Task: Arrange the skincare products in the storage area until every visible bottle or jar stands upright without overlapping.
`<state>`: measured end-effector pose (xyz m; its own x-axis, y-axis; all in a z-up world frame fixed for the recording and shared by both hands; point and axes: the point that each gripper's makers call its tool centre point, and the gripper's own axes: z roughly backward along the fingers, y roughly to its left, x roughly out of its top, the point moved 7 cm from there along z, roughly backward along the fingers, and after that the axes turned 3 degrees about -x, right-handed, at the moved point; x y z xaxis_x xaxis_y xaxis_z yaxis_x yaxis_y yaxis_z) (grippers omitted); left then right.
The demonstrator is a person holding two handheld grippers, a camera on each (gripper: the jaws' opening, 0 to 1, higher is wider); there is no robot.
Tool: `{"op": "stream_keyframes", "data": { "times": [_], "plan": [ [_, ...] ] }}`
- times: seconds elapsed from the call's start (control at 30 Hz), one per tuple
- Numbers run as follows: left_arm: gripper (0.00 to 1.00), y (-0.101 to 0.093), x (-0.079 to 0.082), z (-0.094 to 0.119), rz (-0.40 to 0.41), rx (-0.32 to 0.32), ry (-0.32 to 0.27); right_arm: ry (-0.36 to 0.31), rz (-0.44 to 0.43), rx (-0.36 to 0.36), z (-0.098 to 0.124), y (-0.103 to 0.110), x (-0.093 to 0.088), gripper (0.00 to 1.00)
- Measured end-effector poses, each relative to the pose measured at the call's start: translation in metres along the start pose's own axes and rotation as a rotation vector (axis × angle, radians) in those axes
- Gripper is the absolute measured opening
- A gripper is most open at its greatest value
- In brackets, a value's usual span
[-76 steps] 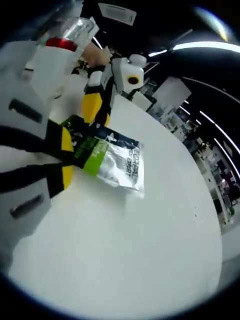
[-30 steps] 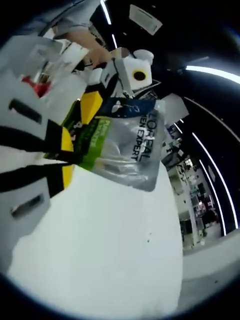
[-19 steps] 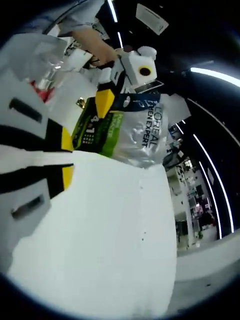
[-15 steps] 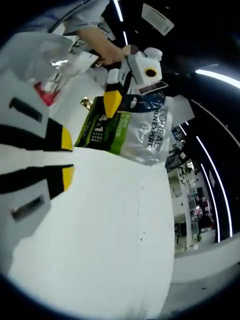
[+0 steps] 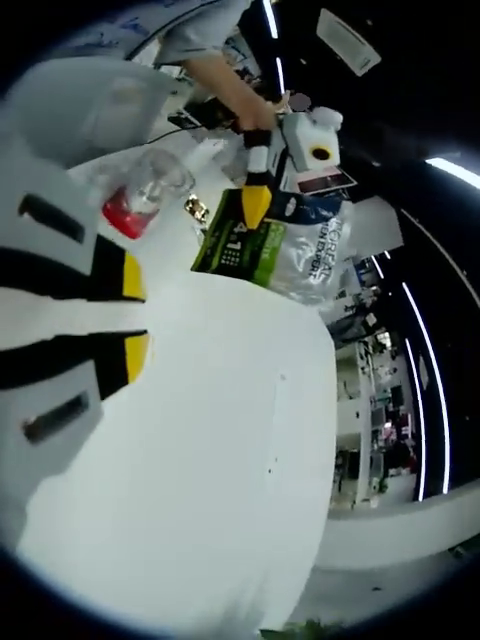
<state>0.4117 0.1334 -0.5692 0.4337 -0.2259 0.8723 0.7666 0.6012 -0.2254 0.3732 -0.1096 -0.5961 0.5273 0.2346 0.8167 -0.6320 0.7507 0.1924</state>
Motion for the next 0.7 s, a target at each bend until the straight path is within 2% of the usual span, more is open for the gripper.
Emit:
{"op": "stream_keyframes", "data": {
  "times": [0.13,0.27,0.53,0.7],
  "plan": [
    [0.00,0.009,-0.003,0.007,0.008,0.015,-0.001,-0.003,0.019,-0.006,0.009,0.006,-0.002,0.12],
    [0.00,0.009,-0.005,0.013,0.015,0.020,-0.008,-0.009,0.030,-0.004,0.018,0.011,-0.004,0.13],
    [0.00,0.002,-0.017,0.033,0.020,0.040,-0.024,-0.032,0.039,0.001,0.033,0.025,-0.010,0.15],
    [0.00,-0.008,-0.024,0.047,0.020,0.049,-0.034,-0.055,0.034,0.009,0.044,0.035,-0.012,0.16]
  ]
}}
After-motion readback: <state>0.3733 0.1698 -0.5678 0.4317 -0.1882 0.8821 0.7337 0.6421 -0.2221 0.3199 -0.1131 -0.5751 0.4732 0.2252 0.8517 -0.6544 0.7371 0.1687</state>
